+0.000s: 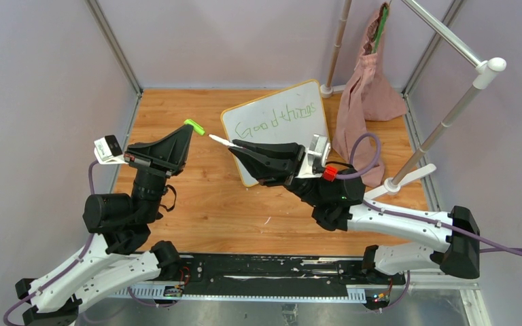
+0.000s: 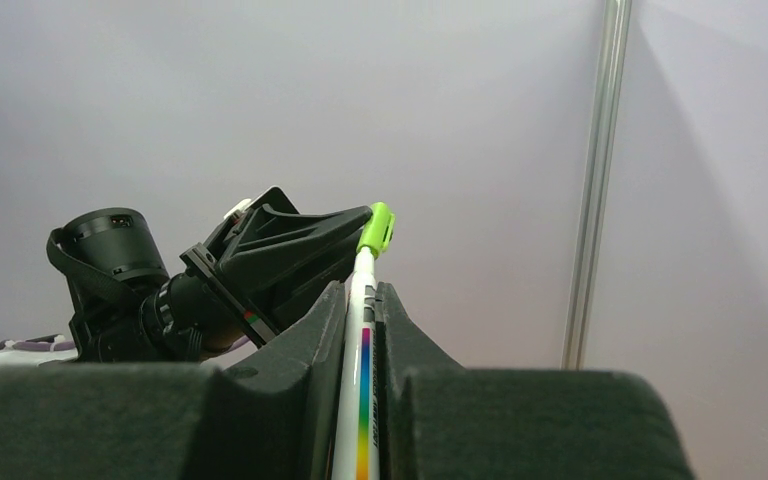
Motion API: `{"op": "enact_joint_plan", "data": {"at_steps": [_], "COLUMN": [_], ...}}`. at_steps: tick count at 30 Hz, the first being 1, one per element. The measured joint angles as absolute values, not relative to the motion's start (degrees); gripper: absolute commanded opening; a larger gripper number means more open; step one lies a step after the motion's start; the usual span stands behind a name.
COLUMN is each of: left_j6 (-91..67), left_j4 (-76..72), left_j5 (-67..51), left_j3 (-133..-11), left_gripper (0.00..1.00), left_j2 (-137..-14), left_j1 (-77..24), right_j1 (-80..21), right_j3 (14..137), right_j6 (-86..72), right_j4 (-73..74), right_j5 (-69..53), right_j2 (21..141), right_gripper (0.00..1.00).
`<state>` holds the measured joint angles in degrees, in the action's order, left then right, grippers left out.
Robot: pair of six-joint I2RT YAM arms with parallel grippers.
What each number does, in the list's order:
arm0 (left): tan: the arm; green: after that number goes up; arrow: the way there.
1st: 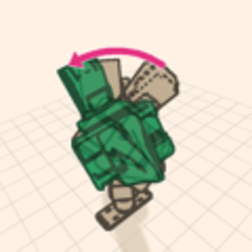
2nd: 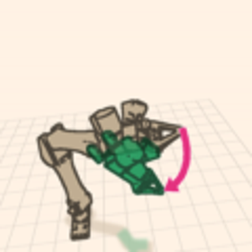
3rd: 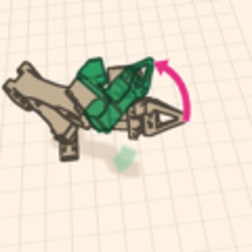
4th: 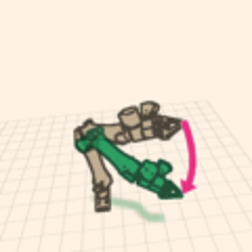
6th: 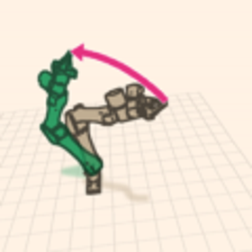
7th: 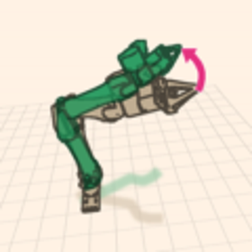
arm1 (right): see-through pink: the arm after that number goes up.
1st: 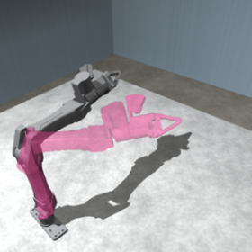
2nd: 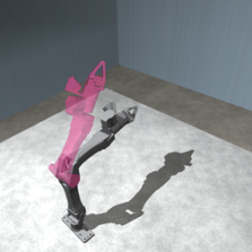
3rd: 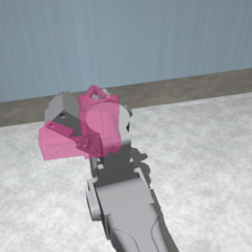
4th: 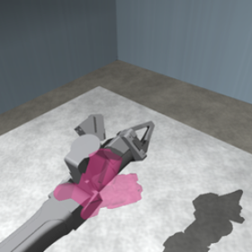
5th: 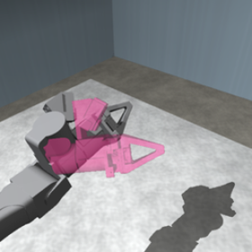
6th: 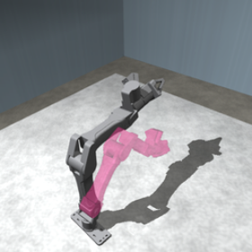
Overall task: Write a sentence on the whiteboard
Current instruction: Close the whiteboard marker at the center of the board.
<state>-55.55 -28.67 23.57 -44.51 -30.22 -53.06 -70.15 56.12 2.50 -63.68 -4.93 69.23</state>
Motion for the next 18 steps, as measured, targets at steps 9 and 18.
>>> {"op": "enact_joint_plan", "data": {"at_steps": [9, 18], "left_j6": [-55.6, -55.6], "left_j4": [-28.7, -28.7], "left_j5": [23.6, 23.0], "left_j3": [-44.5, -44.5], "left_gripper": [0.0, 0.0], "left_j2": [-30.2, -30.2], "left_j1": [-53.1, -53.1], "right_j1": [-70.2, -70.3], "right_j3": [56.8, 56.8], "right_j6": [1.8, 1.5], "right_j4": [-63.2, -62.9], "right_j5": [-6.0, -6.0], "right_j2": [69.6, 69.7], "right_gripper": [0.0, 0.0]}}
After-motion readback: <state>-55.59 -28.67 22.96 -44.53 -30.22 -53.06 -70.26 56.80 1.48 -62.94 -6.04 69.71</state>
